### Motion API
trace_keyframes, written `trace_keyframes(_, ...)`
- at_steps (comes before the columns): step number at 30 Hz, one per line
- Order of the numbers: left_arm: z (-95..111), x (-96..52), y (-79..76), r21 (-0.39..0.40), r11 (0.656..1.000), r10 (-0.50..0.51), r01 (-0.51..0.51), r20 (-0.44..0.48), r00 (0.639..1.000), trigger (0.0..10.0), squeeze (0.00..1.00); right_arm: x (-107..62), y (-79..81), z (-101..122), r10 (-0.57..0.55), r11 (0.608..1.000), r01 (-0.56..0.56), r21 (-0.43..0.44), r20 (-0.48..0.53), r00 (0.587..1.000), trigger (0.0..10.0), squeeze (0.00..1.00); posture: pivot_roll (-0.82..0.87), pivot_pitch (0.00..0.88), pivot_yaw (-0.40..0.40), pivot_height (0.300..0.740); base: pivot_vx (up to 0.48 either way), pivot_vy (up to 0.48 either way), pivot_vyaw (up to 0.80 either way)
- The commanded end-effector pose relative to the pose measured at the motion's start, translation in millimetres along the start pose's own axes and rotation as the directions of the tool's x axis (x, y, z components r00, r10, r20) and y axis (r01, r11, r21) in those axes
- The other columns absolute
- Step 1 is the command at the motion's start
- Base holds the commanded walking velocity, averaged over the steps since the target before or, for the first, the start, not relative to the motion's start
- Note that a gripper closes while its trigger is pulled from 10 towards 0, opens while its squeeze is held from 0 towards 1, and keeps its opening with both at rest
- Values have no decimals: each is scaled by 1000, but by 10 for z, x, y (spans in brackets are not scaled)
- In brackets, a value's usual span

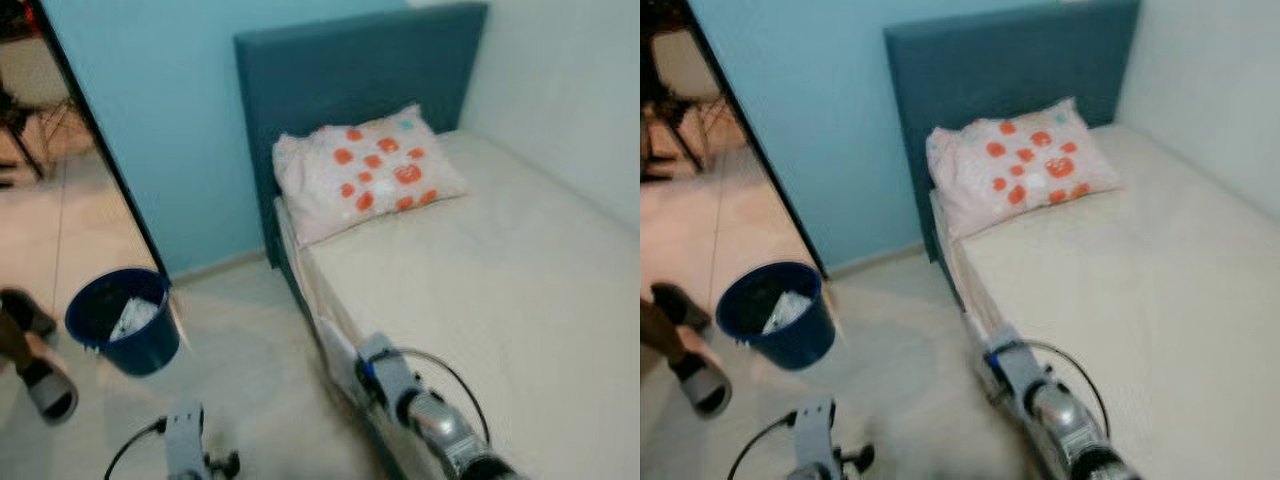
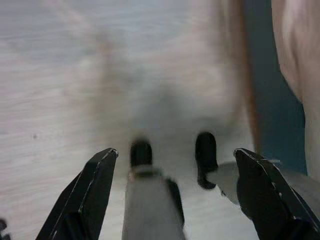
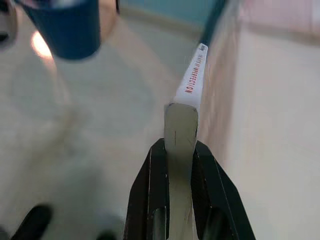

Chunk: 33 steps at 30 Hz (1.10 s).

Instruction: Clean up the room

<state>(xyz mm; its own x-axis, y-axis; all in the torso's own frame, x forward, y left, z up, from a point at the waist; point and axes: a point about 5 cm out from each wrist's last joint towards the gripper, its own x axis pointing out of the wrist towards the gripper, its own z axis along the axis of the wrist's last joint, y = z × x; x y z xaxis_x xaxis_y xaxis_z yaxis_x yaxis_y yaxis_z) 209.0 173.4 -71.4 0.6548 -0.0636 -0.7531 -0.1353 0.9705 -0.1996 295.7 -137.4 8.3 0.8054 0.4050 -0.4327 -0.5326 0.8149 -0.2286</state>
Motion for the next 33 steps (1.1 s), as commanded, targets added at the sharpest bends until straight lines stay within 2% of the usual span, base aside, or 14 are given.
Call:
trace_keyframes(1,-66,-23,66,1,1000,14,-14,-25,1000,10000,0,27,89,35,14,1000,-14,19,29,999,10000,0,-185,86,21,740,480,0,0)
trace_keyframes(6,-66,-23,66,1,1000,11,-11,-25,1000,10000,0,25,62,35,-10,999,9,41,29,1000,10000,0,-184,86,20,740,480,0,0)
trace_keyframes(7,-62,-22,63,1,1000,6,-6,-25,1000,10000,0,23,13,11,-45,996,45,74,1,999,10000,0,-185,88,21,740,480,0,-763)
trace_keyframes(11,-55,-19,55,3,1000,3,-3,-23,1000,10000,0,20,-17,5,-70,993,70,98,-5,998,10000,0,-184,88,18,740,480,0,-750)
trace_keyframes(15,-51,-17,49,2,1000,1,-1,-22,1000,10000,0,20,-24,14,-77,992,77,97,2,997,10000,0,-183,87,18,740,480,0,-733)
trace_keyframes(33,-58,-16,36,4,1000,-1,1,-23,1000,10000,0,26,-30,40,-80,994,78,74,14,997,10000,0,-182,82,13,740,480,0,0)
